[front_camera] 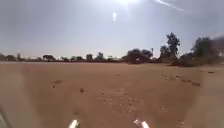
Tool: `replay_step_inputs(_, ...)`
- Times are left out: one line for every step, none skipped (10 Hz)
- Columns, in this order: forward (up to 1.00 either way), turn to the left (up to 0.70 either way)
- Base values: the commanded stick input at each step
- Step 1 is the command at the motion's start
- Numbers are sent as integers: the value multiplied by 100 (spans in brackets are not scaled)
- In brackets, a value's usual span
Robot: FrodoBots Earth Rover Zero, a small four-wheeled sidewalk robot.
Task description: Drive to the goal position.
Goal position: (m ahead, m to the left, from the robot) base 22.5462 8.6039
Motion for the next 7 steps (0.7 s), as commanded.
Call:
replay_step_inputs(70,0)
replay_step_inputs(70,0)
replay_step_inputs(70,0)
replay_step_inputs(70,0)
replay_step_inputs(70,0)
replay_step_inputs(70,0)
replay_step_inputs(70,0)
